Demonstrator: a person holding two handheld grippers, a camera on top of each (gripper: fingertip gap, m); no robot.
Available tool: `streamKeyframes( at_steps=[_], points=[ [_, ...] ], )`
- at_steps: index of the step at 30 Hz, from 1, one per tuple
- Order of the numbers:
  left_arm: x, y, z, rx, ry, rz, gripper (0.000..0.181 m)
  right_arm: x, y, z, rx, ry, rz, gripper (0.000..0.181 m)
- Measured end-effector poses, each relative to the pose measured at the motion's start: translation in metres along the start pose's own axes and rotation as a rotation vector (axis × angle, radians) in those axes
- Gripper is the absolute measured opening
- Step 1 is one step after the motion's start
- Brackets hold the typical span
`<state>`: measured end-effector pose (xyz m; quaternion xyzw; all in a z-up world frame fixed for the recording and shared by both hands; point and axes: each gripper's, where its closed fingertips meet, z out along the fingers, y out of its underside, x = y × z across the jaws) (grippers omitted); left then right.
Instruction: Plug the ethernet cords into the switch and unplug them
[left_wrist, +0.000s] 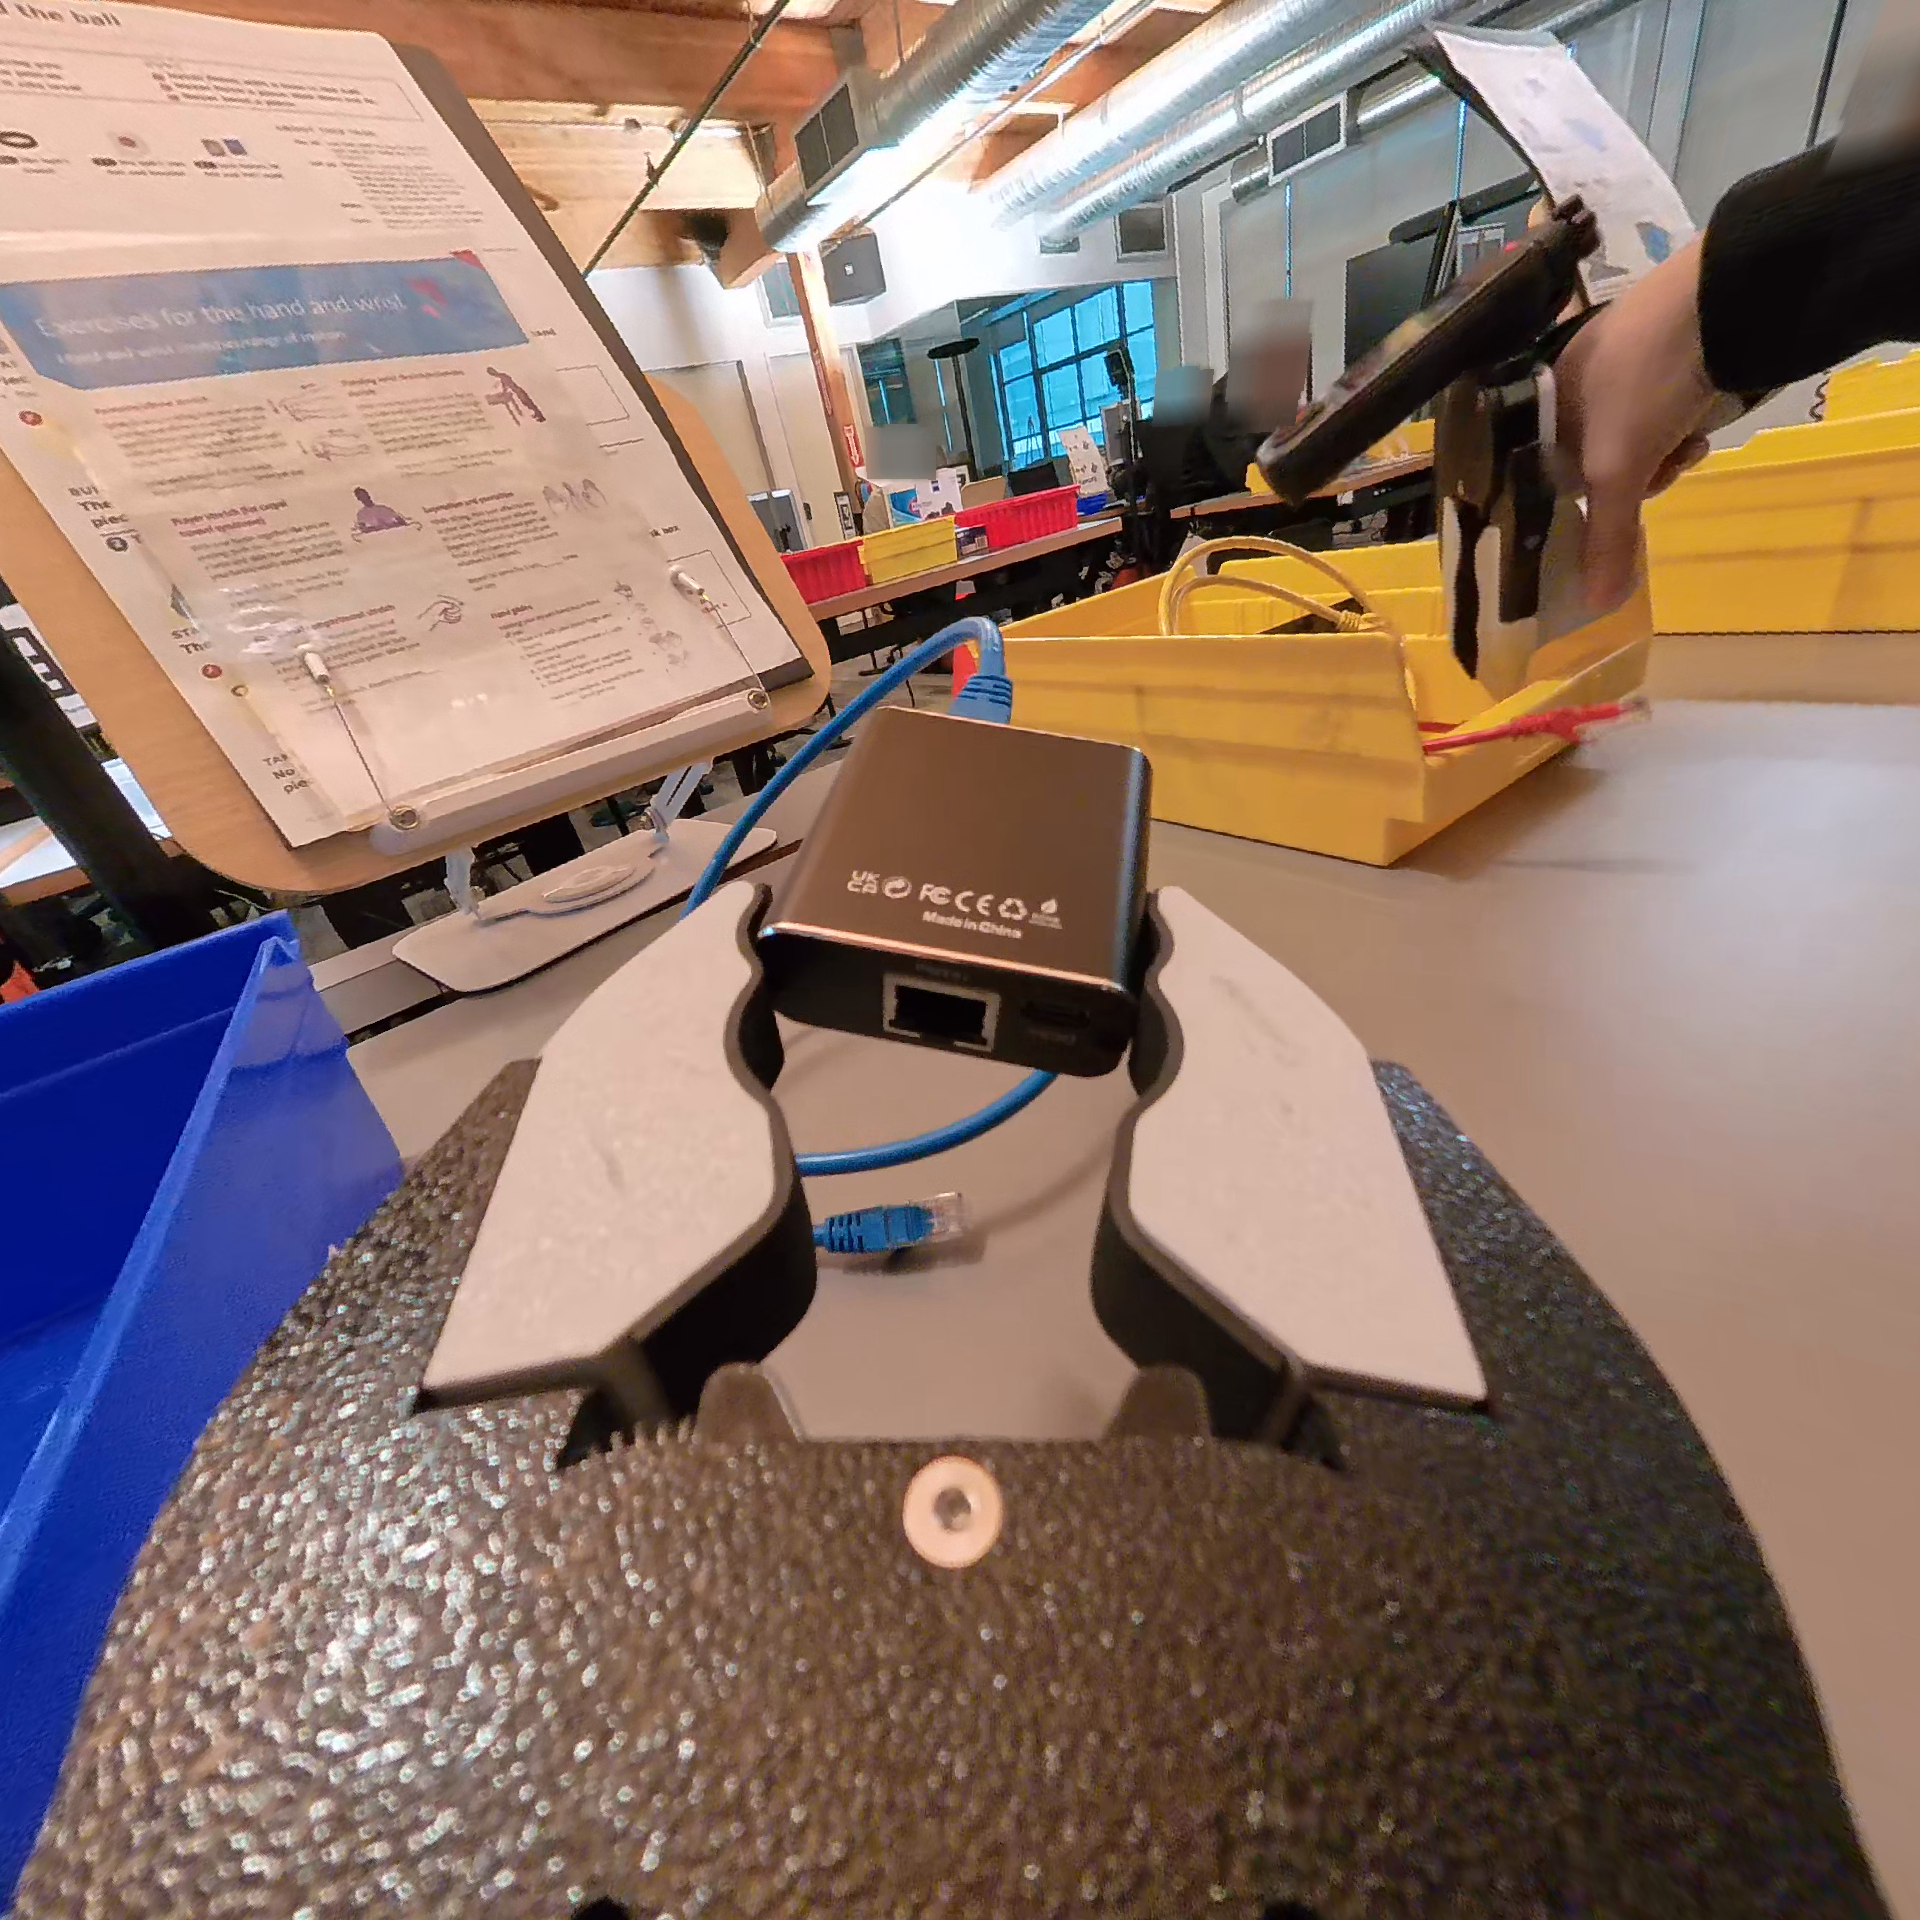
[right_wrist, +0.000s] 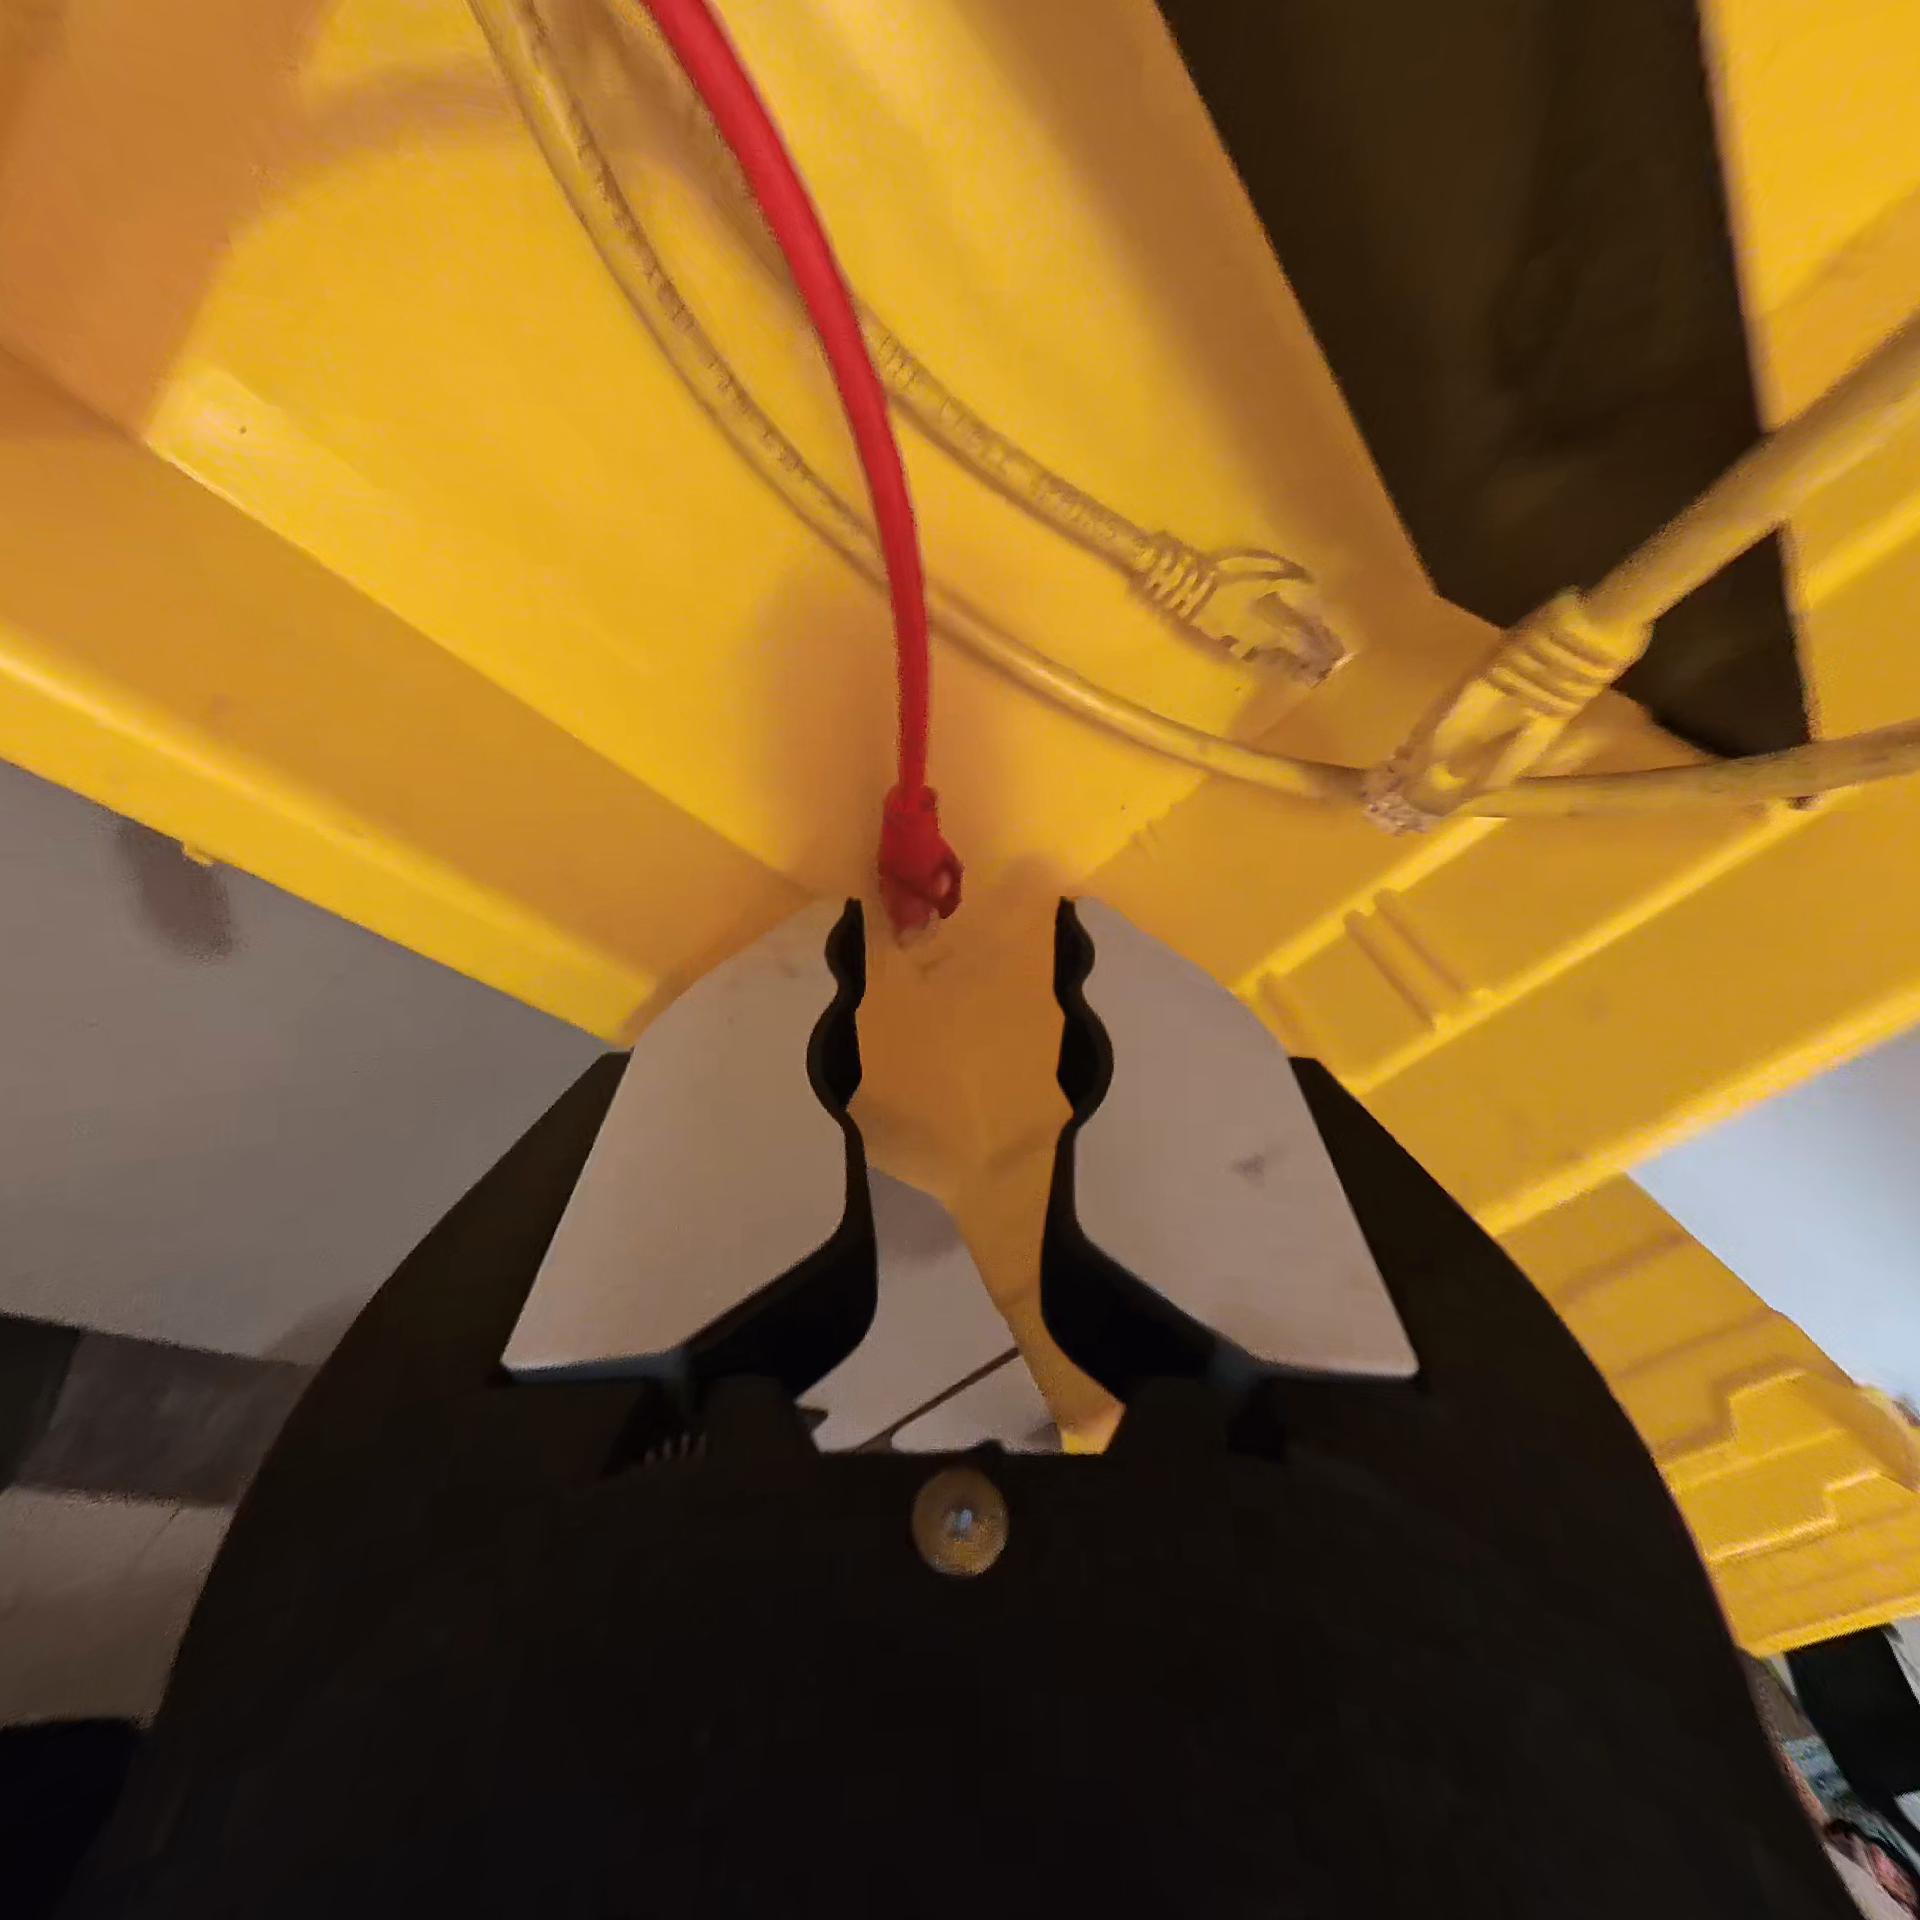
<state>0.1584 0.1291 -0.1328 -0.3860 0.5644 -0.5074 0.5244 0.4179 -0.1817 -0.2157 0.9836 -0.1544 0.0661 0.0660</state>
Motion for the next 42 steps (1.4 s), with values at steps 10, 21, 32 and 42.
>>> streamKeyframes(
  at_steps=[10,21,32,42],
  points=[
    [0.003,0.001,0.001,-0.004,0.013,-0.005,0.065,-0.010,-0.036,-0.025,0.130,0.162,-0.186,0.040],
    [0.004,0.001,0.000,0.002,0.020,-0.009,0.065,-0.006,-0.061,-0.001,0.260,0.163,-0.208,0.005],
    [0.005,0.002,0.001,-0.001,0.028,-0.020,0.065,0.068,-0.043,-0.092,0.462,0.353,0.208,0.005],
    [0.005,0.001,0.001,0.001,0.031,-0.018,0.065,0.030,-0.048,-0.030,0.369,0.338,0.148,0.043]
  ],
)
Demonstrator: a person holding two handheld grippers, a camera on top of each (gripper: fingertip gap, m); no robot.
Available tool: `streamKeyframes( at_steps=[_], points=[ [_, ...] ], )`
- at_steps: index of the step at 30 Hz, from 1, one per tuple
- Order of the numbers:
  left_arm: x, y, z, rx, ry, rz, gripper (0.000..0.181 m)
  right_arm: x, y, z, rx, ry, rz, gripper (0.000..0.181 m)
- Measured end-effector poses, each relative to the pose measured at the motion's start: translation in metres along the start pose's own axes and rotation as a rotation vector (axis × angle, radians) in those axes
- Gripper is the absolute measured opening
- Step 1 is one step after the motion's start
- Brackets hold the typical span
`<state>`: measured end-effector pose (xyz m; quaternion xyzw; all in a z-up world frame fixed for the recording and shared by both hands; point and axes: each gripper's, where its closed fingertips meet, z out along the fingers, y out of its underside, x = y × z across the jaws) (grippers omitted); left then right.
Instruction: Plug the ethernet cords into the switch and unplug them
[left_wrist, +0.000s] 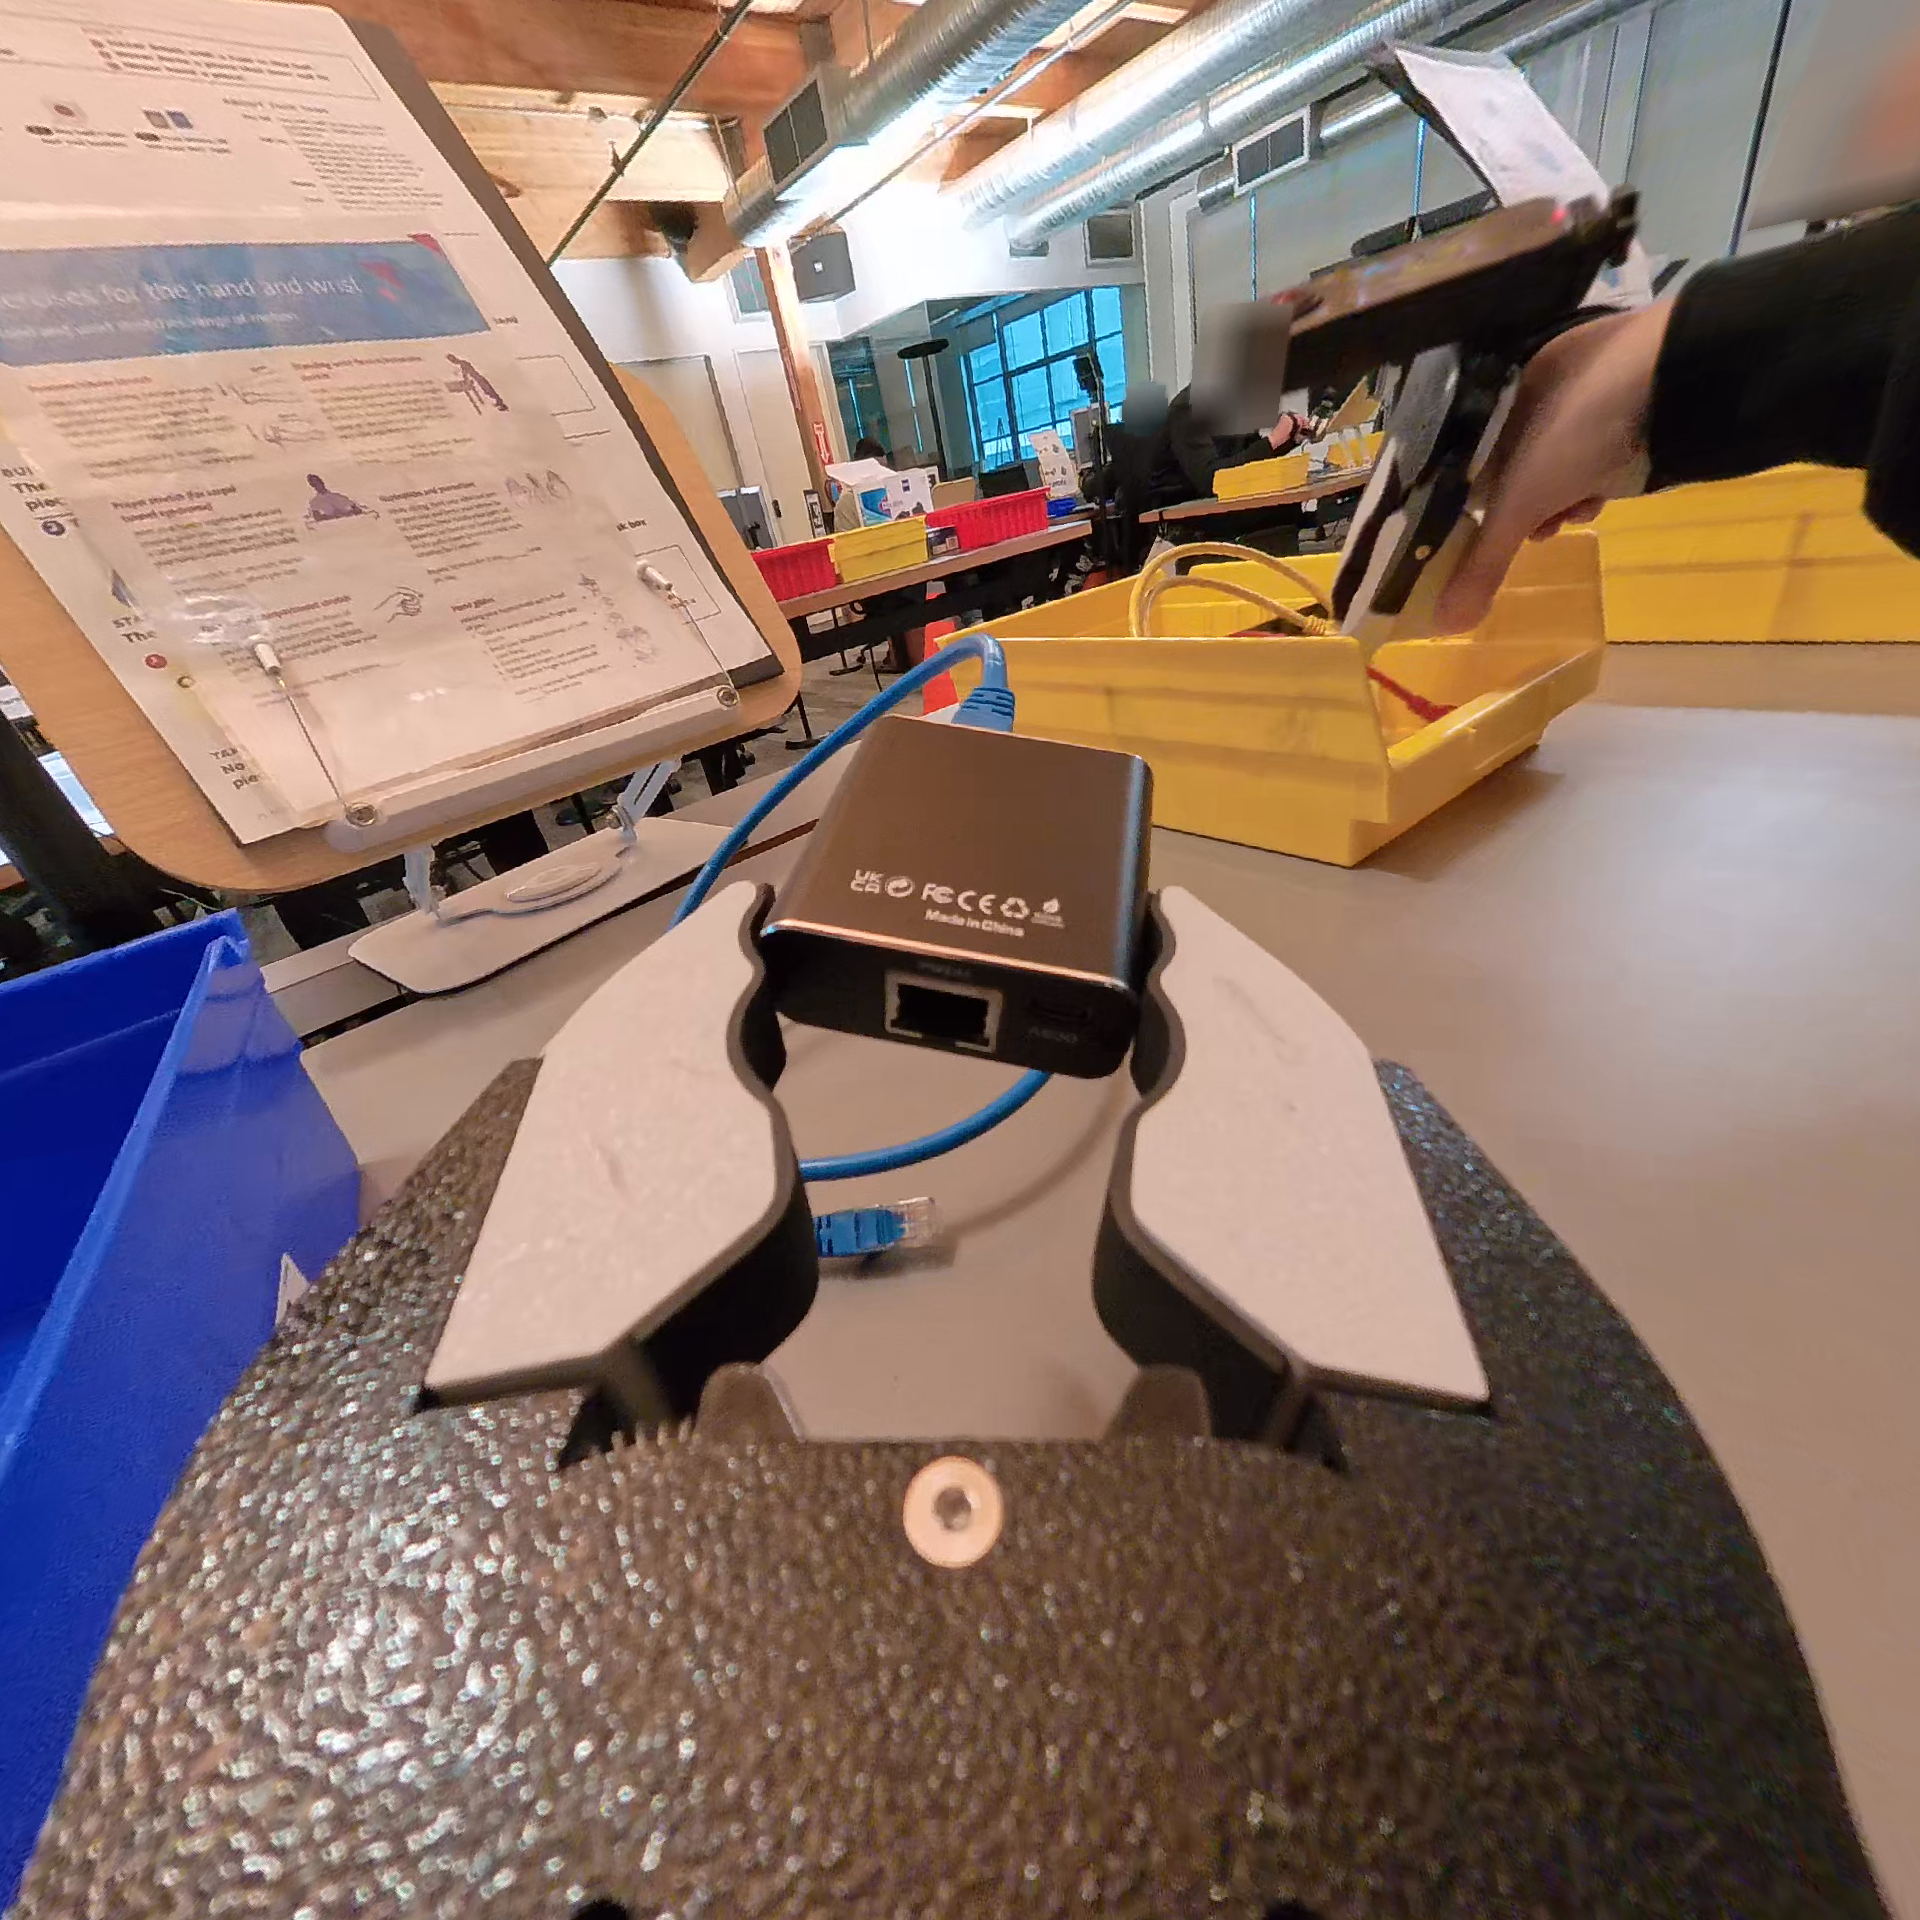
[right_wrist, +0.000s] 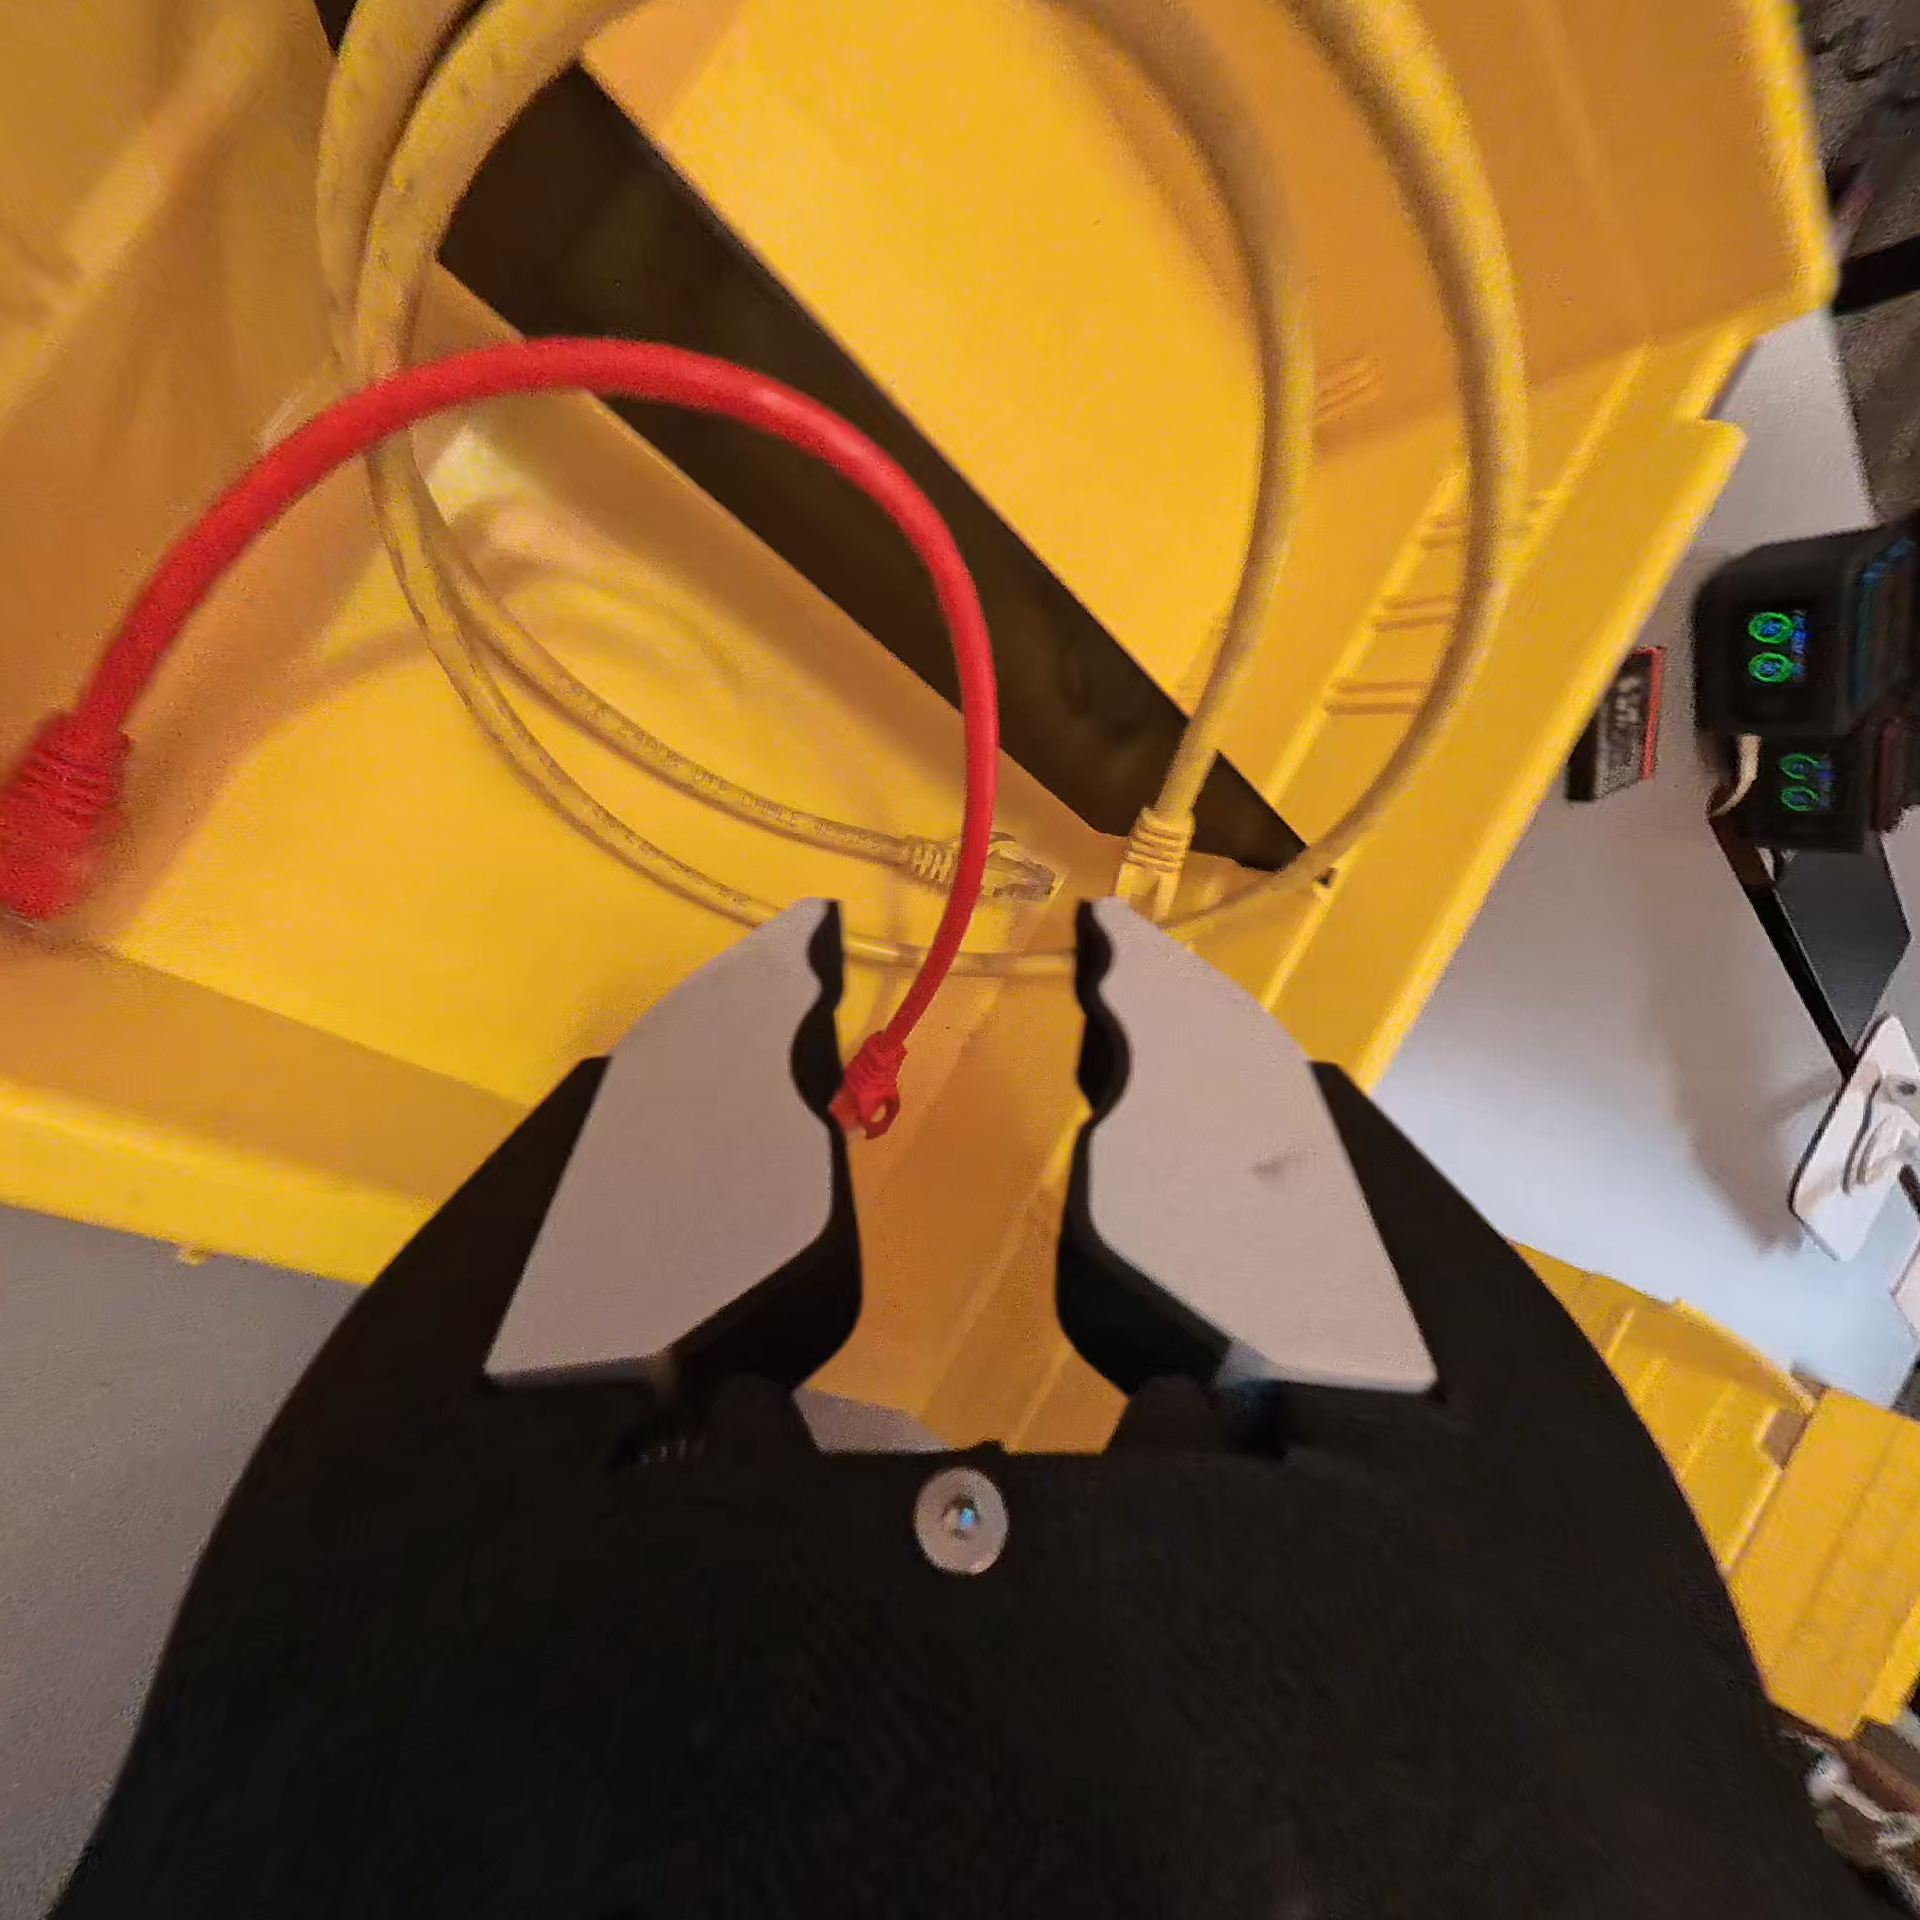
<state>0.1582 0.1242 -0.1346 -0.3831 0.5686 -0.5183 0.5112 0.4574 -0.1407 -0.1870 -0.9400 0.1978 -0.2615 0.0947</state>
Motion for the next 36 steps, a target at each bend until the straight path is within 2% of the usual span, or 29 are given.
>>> streamKeyframes(
  at_steps=[2,5,8,10,13,15,18,20,23,24,26,30,36],
  points=[
    [0.000,0.000,0.000,0.001,0.004,0.002,0.065,0.004,-0.010,-0.024,0.120,0.008,0.148,0.063],
    [0.003,-0.001,0.000,0.005,0.019,0.004,0.065,-0.019,-0.036,-0.089,0.474,-0.199,0.413,0.074],
    [0.009,-0.004,0.001,0.014,0.047,0.018,0.065,-0.075,-0.063,-0.168,0.888,-0.511,0.533,0.068],
    [0.013,-0.008,0.000,0.028,0.058,0.039,0.065,-0.129,-0.069,-0.197,1.007,-0.720,0.532,0.067],
    [0.019,-0.019,-0.002,0.063,0.086,0.054,0.065,-0.211,-0.080,-0.212,1.052,-1.055,0.535,0.071],
    [0.023,-0.025,-0.004,0.074,0.098,0.072,0.065,-0.252,-0.089,-0.216,1.041,-1.243,0.531,0.069],
    [0.032,-0.032,-0.005,0.093,0.130,0.109,0.065,-0.290,-0.103,-0.221,0.962,-1.399,0.492,0.071],
    [0.037,-0.035,-0.005,0.106,0.152,0.140,0.065,-0.303,-0.109,-0.228,0.991,-1.415,0.472,0.075],
    [0.044,-0.038,-0.008,0.130,0.205,0.181,0.065,-0.311,-0.113,-0.237,1.009,-1.503,0.486,0.078],
    [0.044,-0.039,-0.010,0.139,0.217,0.182,0.065,-0.309,-0.113,-0.237,1.014,-1.534,0.511,0.072],
    [0.042,-0.041,-0.012,0.147,0.239,0.149,0.065,-0.299,-0.118,-0.230,1.030,-1.549,0.629,0.062],
    [0.033,-0.039,-0.013,0.146,0.232,0.083,0.065,-0.268,-0.122,-0.223,1.173,-1.583,0.934,0.040],
    [0.031,-0.036,-0.011,0.130,0.210,0.095,0.065,-0.286,-0.126,-0.225,1.140,-1.611,0.902,0.036]
  ],
)
